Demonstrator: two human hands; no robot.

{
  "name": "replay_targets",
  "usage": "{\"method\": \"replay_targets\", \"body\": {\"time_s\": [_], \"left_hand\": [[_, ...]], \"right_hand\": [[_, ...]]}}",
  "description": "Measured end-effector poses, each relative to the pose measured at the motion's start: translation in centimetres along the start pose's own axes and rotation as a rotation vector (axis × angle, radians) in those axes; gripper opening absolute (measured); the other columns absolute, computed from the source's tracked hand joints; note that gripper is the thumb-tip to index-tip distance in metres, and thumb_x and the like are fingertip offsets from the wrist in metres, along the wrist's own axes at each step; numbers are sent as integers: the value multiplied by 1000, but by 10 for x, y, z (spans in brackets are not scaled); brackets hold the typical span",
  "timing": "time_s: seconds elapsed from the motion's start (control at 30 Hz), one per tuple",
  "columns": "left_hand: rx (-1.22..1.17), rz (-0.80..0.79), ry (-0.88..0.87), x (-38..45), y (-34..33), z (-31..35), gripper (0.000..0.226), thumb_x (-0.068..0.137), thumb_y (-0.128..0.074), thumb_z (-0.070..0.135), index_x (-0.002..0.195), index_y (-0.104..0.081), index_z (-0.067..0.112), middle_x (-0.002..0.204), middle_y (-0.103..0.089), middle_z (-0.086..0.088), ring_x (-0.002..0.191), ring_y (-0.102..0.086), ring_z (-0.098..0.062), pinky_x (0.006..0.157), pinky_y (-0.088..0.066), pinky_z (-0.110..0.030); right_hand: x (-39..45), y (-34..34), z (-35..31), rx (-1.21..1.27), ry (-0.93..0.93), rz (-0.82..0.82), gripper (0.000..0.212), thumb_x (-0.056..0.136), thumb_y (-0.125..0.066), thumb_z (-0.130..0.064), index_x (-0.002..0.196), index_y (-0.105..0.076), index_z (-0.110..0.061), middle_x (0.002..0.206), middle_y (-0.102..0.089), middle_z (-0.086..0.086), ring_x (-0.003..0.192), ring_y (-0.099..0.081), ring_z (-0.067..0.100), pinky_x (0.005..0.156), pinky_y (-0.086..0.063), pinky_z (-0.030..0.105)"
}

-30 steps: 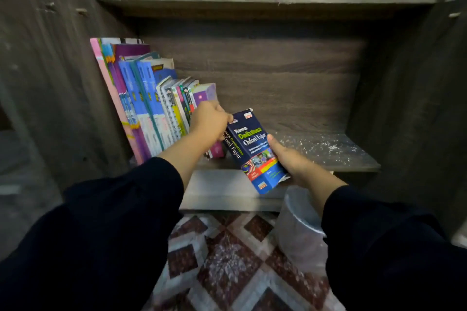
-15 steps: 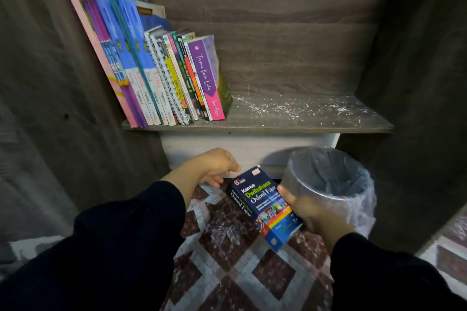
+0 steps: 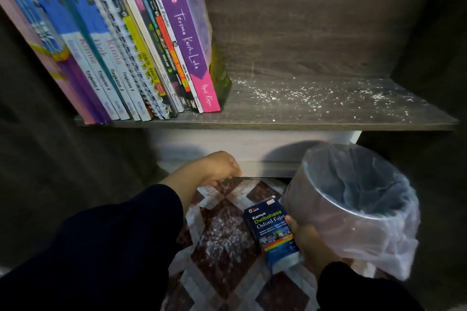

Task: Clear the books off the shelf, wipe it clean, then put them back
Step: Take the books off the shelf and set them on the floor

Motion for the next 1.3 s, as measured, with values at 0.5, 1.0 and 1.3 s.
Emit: {"method": "replay_targets", "body": {"time_s": [0.5,1.0,1.3], "left_hand": [[105,6,-65,-57,37,34,24,95,-53,17,115,-62,7,118,-64,-12,92,-61,-21,80,-52,-31],[678,1311,-236,-134,137,137,43,93,-49,48,123,-49,17,144,-38,-20,138,-27,-39,109,-27,-49],[-84,1173,-420,-164,134,130,11,89,-60,23,89,-49,18,91,-65,-8,82,-63,-30,66,-50,-37]], "right_hand": [[-48,-21,-73,-587,135,-231,25,96,-50,-16,113,-60,-1,104,-60,10,96,-55,20,76,-42,27],[-136,42,-238,-603,396,-552,17,96,-45,-17,100,-62,-21,81,-68,-9,74,-64,9,59,-46,23],[-156,52,-232,90,320,-533,55,91,-37,-60,118,-48,-12,101,-60,9,80,-64,21,61,-56,33]]}}
Point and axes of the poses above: each hand's wrist, its own x-axis towards the middle knuckle, its own y-axis out of the back of the hand, z = x × y, the point moved 2 cm from there along x, towards the middle knuckle
